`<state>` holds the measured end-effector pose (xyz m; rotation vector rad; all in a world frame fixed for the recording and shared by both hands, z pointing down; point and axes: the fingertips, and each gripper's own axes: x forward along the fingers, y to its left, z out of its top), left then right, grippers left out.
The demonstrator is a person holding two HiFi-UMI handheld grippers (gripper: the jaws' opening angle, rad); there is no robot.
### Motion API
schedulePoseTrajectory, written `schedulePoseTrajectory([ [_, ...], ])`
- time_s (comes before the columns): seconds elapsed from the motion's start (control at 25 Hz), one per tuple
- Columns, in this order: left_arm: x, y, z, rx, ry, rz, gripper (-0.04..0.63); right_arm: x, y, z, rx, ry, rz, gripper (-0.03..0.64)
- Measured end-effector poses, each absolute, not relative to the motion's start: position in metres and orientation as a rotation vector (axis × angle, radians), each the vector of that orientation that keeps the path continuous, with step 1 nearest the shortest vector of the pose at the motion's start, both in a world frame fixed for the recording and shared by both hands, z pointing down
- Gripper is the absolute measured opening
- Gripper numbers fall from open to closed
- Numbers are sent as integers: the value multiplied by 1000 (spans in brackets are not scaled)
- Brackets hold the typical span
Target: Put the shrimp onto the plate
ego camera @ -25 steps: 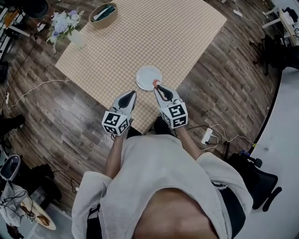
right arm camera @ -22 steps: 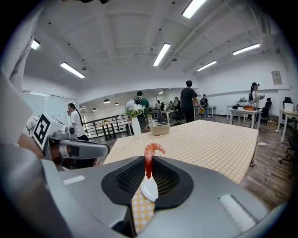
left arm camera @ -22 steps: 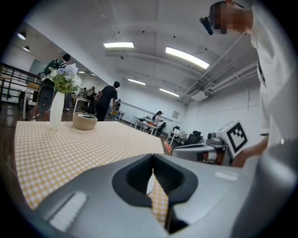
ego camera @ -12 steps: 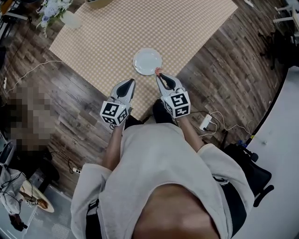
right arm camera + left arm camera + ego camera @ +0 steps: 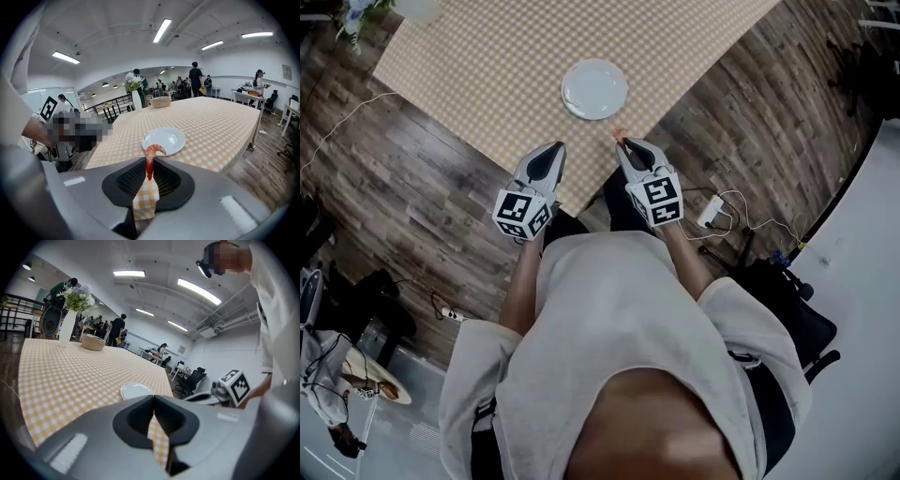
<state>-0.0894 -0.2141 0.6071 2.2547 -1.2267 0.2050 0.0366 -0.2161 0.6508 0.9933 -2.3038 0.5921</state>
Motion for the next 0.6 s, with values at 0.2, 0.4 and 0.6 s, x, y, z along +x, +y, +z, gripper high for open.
schedulePoseTrajectory([
  [0.2, -100, -210, 611, 2233, -1247, 203, 9, 37, -211, 667, 944, -2263, 574, 49],
  [0.4, -110, -206, 610, 2221, -1266, 206, 9, 30, -223, 667, 931, -2272, 557, 49],
  [0.6, -122, -203, 608, 2210, -1296, 205, 9, 12, -246, 672, 895, -2276, 526, 49],
])
